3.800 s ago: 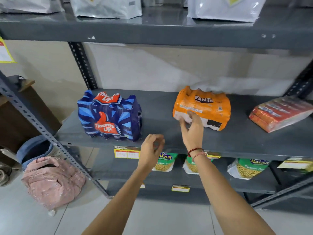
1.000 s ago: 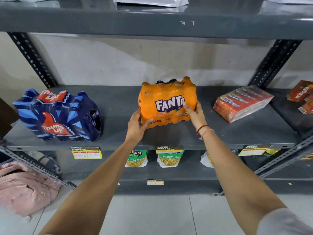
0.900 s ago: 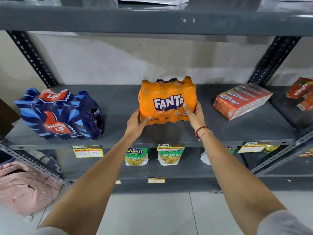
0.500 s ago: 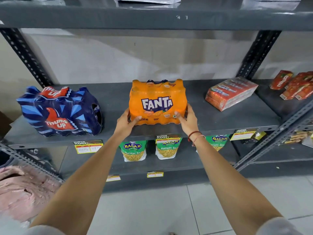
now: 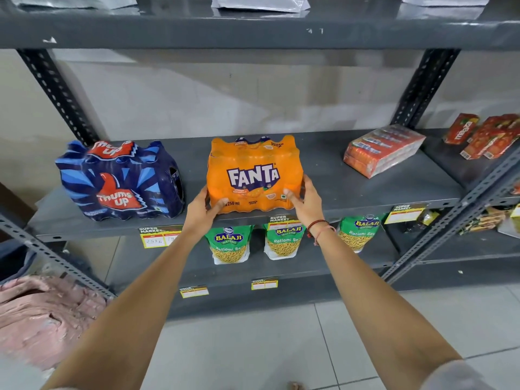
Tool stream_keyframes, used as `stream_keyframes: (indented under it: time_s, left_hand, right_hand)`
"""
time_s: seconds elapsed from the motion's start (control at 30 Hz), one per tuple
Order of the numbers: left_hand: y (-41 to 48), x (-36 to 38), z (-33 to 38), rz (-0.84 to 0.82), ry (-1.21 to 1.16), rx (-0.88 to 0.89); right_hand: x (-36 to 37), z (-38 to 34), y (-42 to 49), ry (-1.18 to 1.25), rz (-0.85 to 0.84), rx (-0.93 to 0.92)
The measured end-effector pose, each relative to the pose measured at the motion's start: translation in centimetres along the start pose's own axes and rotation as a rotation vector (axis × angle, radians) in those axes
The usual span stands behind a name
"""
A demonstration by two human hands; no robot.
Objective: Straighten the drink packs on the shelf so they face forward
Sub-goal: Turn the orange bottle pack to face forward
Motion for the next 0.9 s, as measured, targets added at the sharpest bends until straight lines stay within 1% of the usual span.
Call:
stream_keyframes:
  time_s: [0.27, 0.6, 0.63, 0.67, 0.77, 0.8, 0.83, 0.87, 0.9]
  left_hand:
    - [0.1, 0.1, -0.6, 0.03, -0.015, -0.039]
    - [0.7, 0.3, -0.9, 0.025, -0.015, -0.033]
    - [0.4, 0.3, -0.8, 0.063, -0.018, -0.014]
    - [-0.1, 0.3, -0.5, 0.139, -0.024, 0.033]
    - [-3.5, 1.4, 2.1, 0.464, -0.074, 0.271]
    - [-4.8, 2.5, 3.0, 0.521, -0.1, 0.337]
    - [-5.6, 4.3, 3.9, 0.523, -0.116, 0.374]
    - [-6.2, 6.2, 4.6, 0.478, -0.127, 0.388]
    - [-6.3, 8.6, 5.1, 0.396, -0.135, 0.388]
  right_hand:
    - [-0.1, -0.2, 0.0, 0.003, -0.001, -0.039]
    - [-0.4, -0.1, 0.6, 0.016, 0.003, -0.062]
    - [-0.4, -0.1, 0.5, 0.018, 0.001, -0.061]
    - [-0.4, 0.0, 0.5, 0.023, -0.001, -0.063]
    - [-1.4, 0.5, 0.4, 0.005, 0.044, -0.077]
    - [-2.2, 0.6, 0.5, -0.006, 0.081, -0.083]
    - [-3.4, 1.0, 0.8, -0.002, 0.127, -0.08]
    - [-4.6, 1.4, 1.1, 0.007, 0.173, -0.076]
    - [-6.1, 2.0, 1.6, 0.013, 0.218, -0.07]
Point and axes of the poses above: each hand's wrist, its own y-axis towards the middle knuckle, its own x-axis out of the palm, z = x × y, the point moved 7 cm from there along y, towards the middle knuckle, and after that the axes turned 15 degrees about -y, right-handed, at the moved point
